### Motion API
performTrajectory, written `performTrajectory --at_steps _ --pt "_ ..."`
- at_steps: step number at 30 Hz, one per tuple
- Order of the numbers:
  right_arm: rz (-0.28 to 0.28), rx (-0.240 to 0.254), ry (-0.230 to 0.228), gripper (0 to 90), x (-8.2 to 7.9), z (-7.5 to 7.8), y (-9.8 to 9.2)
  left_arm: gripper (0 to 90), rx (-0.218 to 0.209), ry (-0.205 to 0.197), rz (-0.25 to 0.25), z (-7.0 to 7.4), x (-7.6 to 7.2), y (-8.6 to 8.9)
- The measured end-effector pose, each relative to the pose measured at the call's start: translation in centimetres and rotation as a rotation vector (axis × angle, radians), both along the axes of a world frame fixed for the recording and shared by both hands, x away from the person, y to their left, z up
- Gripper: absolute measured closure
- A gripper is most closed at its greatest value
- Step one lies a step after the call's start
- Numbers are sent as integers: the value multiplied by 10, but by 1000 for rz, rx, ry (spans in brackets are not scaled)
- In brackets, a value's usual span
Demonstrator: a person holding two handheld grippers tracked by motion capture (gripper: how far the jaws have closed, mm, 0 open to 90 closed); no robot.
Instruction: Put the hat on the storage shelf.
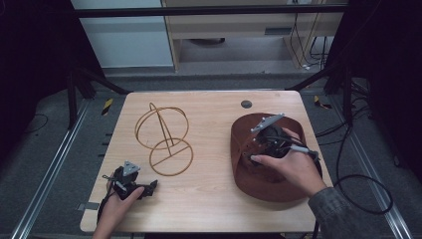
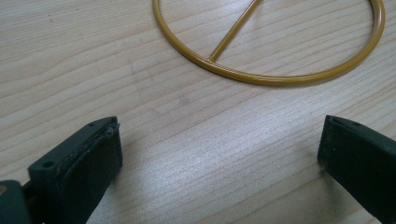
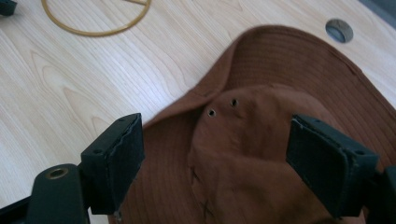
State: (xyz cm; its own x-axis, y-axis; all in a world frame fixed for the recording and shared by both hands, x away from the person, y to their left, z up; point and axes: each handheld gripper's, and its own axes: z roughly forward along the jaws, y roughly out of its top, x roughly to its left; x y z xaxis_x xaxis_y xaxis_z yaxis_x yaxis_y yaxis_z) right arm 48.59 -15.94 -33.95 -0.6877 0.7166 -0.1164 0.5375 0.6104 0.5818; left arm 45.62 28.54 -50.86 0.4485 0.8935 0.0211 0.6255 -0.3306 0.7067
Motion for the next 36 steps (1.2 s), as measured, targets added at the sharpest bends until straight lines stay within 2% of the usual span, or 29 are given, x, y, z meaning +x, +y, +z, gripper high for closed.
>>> performTrajectory --at_steps 7,18,23,27,36 --pt "-18 14 65 161 5 1 -18 0 3 1 -1 0 0 -1" --pt "-44 -9 105 79 19 6 -35 0 -2 -1 1 0 0 -2" --pt "-65 -34 115 87 29 2 -45 0 1 1 -2 0 0 -1" --pt "-92 -18 136 114 36 0 -52 0 3 0 -5 0 0 -1" --pt "-91 -36 160 133 43 -6 -58 0 1 -3 -9 0 1 -2"
